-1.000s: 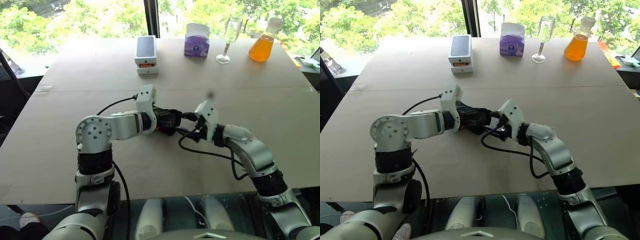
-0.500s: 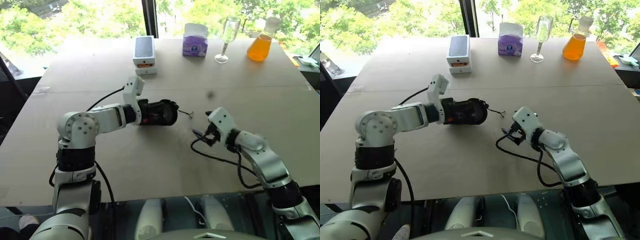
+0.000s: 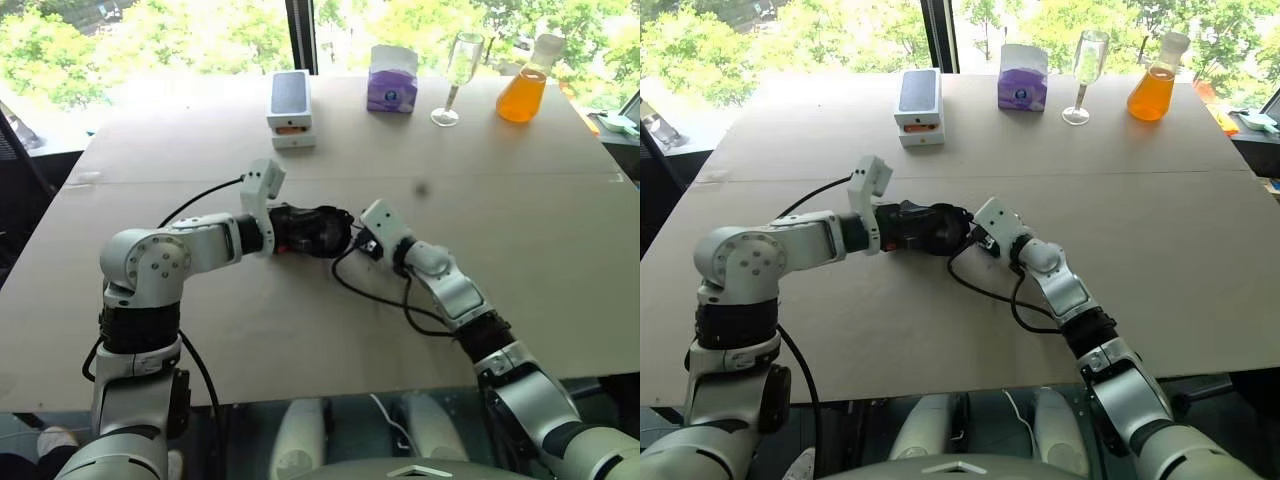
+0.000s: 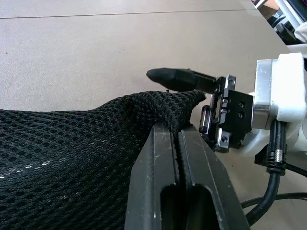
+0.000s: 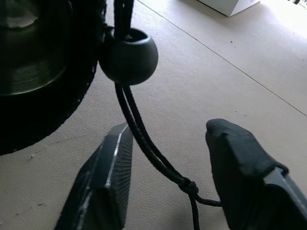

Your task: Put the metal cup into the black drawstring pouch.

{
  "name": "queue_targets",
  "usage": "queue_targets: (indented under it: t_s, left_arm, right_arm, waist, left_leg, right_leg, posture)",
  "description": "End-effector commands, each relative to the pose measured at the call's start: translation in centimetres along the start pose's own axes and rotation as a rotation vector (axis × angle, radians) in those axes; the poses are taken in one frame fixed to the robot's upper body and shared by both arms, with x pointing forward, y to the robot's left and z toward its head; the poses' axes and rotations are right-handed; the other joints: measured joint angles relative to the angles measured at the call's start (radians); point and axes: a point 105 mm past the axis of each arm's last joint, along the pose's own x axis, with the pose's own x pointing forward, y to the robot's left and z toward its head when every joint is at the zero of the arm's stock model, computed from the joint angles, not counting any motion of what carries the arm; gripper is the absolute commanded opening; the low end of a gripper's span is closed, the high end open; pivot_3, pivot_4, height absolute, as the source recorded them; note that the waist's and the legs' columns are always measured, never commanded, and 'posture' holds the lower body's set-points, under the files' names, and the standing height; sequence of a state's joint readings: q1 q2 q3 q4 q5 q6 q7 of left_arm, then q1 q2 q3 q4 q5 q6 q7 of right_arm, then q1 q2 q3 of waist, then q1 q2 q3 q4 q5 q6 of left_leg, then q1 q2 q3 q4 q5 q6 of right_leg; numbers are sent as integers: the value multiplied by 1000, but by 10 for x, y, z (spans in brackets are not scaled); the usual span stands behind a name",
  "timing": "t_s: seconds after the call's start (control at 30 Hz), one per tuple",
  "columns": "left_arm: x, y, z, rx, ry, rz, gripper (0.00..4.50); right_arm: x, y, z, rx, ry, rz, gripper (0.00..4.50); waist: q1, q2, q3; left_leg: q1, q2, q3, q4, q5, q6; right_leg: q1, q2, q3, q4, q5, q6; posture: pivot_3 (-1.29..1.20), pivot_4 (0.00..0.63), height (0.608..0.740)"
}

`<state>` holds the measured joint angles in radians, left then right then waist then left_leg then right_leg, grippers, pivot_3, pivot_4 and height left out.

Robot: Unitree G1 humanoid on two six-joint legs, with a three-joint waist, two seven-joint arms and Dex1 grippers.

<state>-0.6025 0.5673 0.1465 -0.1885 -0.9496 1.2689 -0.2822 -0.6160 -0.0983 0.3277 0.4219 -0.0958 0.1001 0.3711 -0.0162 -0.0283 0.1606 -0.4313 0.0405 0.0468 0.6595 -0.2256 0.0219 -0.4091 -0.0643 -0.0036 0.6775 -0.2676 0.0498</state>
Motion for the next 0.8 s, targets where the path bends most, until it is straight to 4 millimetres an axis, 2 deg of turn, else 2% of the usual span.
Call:
queue_targets:
  t_s: [0.03,0.07,0.1,0.2,0.3,0.33,0.4,0.47,0.53,0.6,0.63,0.8]
  left_arm:
    - [-8,-4,6,25,-41,-1,0]
    - [-9,-3,6,23,-45,2,0]
    - [-9,-3,5,22,-48,0,0]
    - [-9,-7,5,22,-68,-33,0]
    - [-7,-10,5,25,-87,-55,0]
    - [-8,-14,6,6,-102,-85,0]
    - [-13,-27,12,79,-141,-158,0]
    - [-15,-38,18,103,-164,-218,569]
    - [-14,-40,22,138,-164,-232,1170]
    - [-12,-44,24,183,-148,-265,2218]
    - [-10,-47,26,206,-141,-283,2597]
    - [9,-56,38,293,-136,-328,2597]
  right_arm:
    - [-3,-20,7,-45,-39,-84,854]
    - [-5,-26,7,-70,-40,-106,302]
    - [-8,-33,10,-85,-46,-136,18]
    - [-19,-57,19,-179,-62,-214,18]
    - [-30,-72,31,-249,-83,-261,18]
    - [-35,-77,36,-286,-87,-272,18]
    - [-46,-83,49,-351,-103,-283,18]
    - [-54,-85,62,-430,-111,-273,0]
    - [-60,-83,73,-478,-121,-260,0]
    - [-65,-80,82,-538,-122,-241,0]
    - [-66,-79,87,-557,-123,-234,0]
    - [-70,-71,104,-591,-138,-214,0]
  waist:
    - [1,0,0]
    - [1,0,0]
    - [1,0,0]
    - [1,0,0]
    - [0,0,0]
    - [-2,0,0]
    - [-2,1,1]
    - [0,1,1]
    - [2,1,1]
    - [2,1,1]
    - [2,1,1]
    - [5,1,1]
  left_leg:
    - [0,0,0,0,0,0]
    - [0,0,0,0,0,0]
    - [0,0,0,0,0,0]
    - [0,0,0,0,0,0]
    - [0,0,0,0,0,0]
    - [0,0,0,0,0,0]
    - [0,0,0,0,0,0]
    - [-1,0,0,0,0,0]
    - [-1,0,0,0,0,0]
    - [0,0,0,0,0,0]
    - [0,0,0,0,0,0]
    - [0,-1,1,0,0,0]
  right_leg:
    - [0,0,0,0,0,0]
    - [0,0,0,0,0,0]
    - [0,0,0,0,0,0]
    - [0,0,0,0,0,0]
    - [0,0,0,0,0,0]
    - [0,0,0,0,0,0]
    - [0,0,0,0,0,0]
    - [-1,0,0,0,0,0]
    - [-1,0,0,0,0,0]
    - [-1,0,0,0,0,0]
    - [0,0,0,0,0,0]
    - [0,0,0,0,0,0]
  posture:
    - [0,150,740]
    - [0,150,740]
    - [0,150,740]
    - [0,150,740]
    - [0,150,740]
    - [0,150,740]
    - [0,150,740]
    - [0,150,740]
    - [0,150,740]
    - [0,150,740]
    - [0,150,740]
    - [0,150,740]
